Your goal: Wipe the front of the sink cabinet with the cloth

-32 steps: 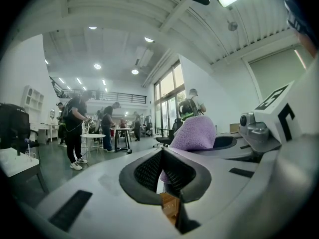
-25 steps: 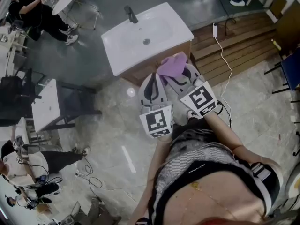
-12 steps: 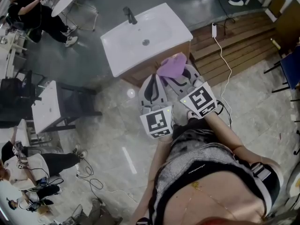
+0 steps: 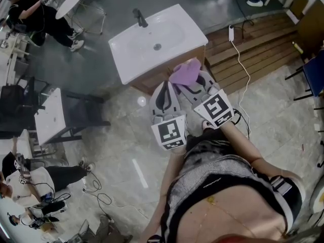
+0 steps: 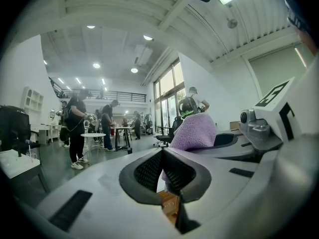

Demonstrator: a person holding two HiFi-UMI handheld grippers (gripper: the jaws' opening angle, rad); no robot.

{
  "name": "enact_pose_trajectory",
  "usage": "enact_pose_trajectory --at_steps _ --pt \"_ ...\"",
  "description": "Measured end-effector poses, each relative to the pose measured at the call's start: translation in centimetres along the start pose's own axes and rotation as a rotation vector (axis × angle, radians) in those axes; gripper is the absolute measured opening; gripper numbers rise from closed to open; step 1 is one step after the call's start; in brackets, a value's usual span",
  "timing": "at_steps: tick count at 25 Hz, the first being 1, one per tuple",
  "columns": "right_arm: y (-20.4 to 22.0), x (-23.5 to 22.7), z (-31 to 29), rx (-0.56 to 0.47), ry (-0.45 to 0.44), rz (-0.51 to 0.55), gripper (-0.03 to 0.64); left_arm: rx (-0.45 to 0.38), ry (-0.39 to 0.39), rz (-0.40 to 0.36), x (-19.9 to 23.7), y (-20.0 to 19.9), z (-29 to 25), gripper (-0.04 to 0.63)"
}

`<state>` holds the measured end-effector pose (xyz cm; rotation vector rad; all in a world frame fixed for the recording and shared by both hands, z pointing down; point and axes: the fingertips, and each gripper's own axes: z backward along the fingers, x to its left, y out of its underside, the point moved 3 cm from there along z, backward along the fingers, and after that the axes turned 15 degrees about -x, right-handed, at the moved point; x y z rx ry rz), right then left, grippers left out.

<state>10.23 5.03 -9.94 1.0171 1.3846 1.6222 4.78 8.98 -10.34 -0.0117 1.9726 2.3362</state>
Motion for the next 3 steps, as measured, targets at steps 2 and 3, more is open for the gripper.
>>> enact_pose_trajectory --at_steps 2,3 --pt "0.01 -0.04 -0.05 0.0 0.0 -0.001 0.167 0.001 -0.002 0.001 0.02 0.01 -0.07 0.0" --pt "0.03 -0.05 -0.06 0.0 -0.001 -0.002 0.167 0.001 -0.003 0.002 0.03 0.02 -0.09 0.0"
